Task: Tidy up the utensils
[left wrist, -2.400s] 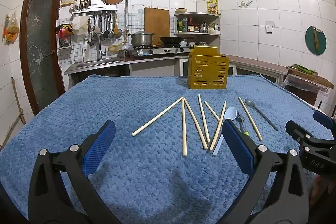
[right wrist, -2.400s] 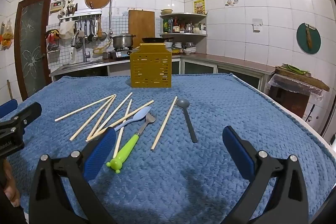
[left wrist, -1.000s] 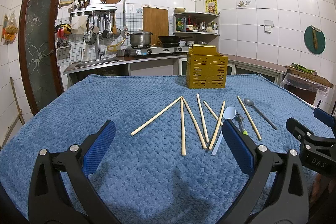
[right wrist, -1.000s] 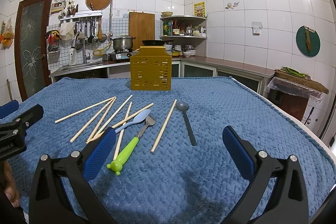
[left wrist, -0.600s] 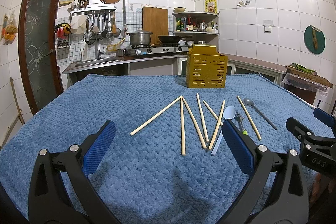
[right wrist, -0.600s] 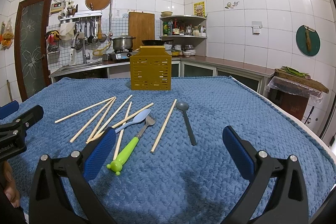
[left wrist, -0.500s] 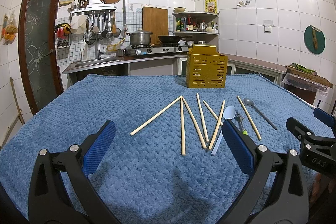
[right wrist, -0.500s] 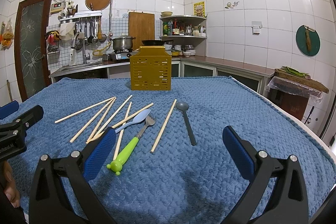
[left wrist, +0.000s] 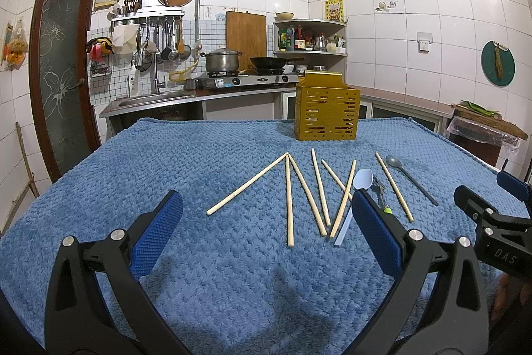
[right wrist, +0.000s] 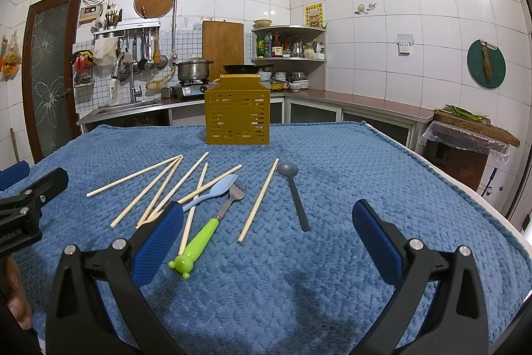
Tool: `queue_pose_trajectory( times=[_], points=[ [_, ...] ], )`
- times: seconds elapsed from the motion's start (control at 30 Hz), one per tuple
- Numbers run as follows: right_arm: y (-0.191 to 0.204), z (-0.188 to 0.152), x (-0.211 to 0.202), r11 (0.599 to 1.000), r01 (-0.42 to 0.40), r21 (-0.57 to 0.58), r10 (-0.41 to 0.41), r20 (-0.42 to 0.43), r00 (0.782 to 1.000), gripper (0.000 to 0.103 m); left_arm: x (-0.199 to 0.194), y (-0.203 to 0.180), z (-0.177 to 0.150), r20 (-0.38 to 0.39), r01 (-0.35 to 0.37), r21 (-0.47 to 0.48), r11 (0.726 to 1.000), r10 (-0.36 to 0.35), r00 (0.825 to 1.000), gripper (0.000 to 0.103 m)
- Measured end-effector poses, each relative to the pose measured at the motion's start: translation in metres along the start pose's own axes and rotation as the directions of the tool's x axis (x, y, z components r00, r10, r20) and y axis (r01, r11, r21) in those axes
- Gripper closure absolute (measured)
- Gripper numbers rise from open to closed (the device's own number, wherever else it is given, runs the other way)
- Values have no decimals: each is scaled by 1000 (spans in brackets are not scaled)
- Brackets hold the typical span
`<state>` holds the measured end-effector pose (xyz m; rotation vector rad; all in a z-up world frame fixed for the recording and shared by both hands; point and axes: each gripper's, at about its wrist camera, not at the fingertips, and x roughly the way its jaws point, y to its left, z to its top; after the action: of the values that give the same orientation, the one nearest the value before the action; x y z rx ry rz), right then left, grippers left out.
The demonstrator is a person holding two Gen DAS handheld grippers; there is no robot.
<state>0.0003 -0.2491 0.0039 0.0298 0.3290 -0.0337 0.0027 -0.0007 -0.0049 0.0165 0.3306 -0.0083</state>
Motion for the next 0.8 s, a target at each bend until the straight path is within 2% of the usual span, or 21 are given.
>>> queue_pose_trajectory(
  times=[0.8],
  points=[
    [-1, 0, -1, 1000, -2, 2, 2, 4, 1000, 4, 10, -7, -6, 2, -3, -5, 1000, 3, 1000, 5]
  ],
)
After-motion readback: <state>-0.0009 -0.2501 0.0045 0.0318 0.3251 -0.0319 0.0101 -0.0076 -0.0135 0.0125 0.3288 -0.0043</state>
